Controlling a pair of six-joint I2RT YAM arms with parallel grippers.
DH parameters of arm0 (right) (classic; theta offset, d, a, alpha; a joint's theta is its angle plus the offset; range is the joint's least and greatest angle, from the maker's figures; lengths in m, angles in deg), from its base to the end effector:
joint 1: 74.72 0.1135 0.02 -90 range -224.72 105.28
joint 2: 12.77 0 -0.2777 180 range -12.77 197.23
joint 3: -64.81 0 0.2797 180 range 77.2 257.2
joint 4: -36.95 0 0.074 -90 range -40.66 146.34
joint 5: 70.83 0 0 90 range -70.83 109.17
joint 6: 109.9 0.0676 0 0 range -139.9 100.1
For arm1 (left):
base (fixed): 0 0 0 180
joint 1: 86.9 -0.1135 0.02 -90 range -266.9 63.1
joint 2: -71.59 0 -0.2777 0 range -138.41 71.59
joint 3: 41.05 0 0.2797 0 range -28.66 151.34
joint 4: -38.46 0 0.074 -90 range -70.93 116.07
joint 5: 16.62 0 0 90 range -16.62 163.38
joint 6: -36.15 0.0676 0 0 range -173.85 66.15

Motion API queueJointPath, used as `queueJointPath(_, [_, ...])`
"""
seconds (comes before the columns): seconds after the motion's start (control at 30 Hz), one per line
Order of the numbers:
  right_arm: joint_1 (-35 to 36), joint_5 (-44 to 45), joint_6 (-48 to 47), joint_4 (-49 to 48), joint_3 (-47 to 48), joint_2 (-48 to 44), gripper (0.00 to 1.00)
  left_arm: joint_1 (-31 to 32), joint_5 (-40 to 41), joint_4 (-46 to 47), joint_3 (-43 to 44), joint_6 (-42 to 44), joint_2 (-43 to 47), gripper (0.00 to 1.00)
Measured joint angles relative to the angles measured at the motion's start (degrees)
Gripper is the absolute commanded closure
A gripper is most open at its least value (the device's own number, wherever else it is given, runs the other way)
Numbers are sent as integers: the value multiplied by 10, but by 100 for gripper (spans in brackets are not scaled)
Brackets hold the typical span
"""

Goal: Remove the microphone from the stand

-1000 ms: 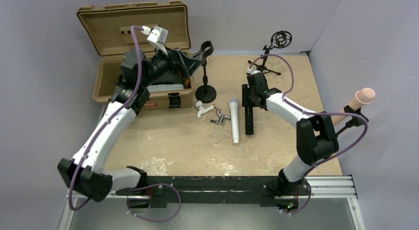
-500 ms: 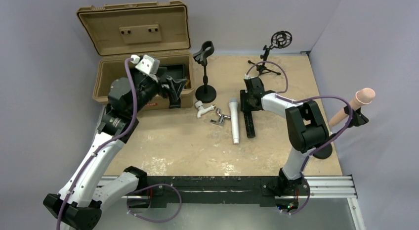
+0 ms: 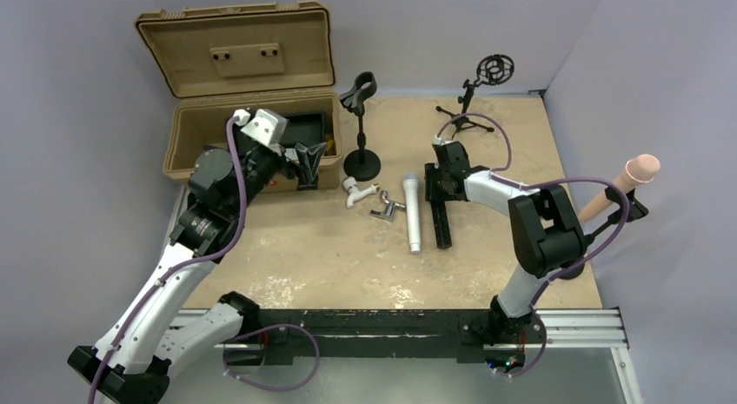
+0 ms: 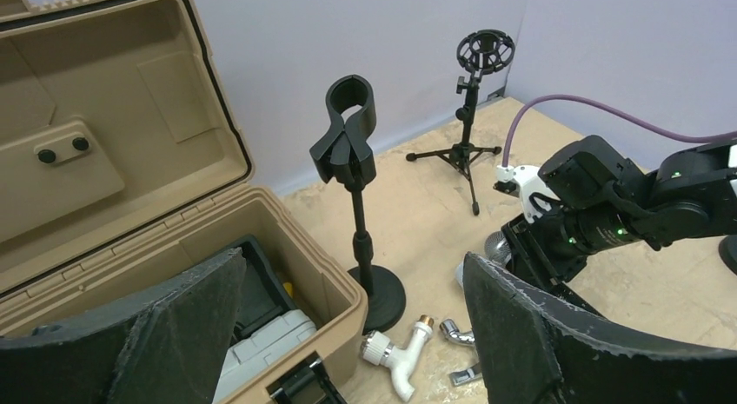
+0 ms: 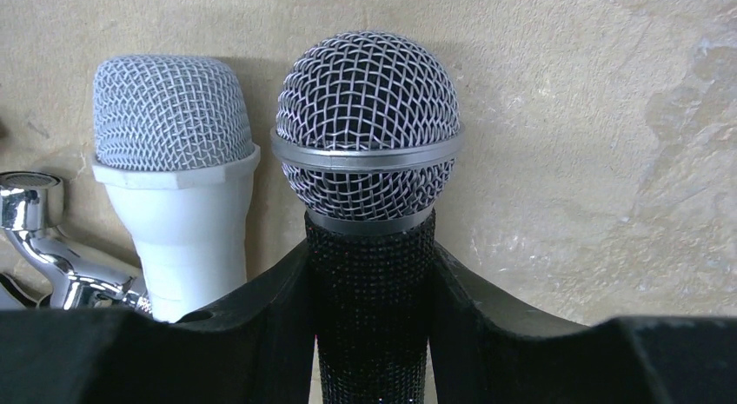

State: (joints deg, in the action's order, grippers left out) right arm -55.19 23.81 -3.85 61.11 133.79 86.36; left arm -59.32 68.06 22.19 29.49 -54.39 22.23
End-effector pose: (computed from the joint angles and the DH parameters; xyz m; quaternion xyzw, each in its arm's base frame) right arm 0.3679 0.1247 0.1324 -0.0165 0.9510 0.0569 0.3033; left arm 0.2105 -0.1170 0.4374 0.1912 0.6487 -0.2092 0.7063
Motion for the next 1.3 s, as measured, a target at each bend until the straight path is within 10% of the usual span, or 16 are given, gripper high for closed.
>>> queueJointPath(0.8, [0,-2,-20,39,92,-90,29,0,30,0,-10,2,-7,8])
queueJointPath(1.3, [27,-274,175,-220,257,-63,14,0,76,19,-28,2,14,8])
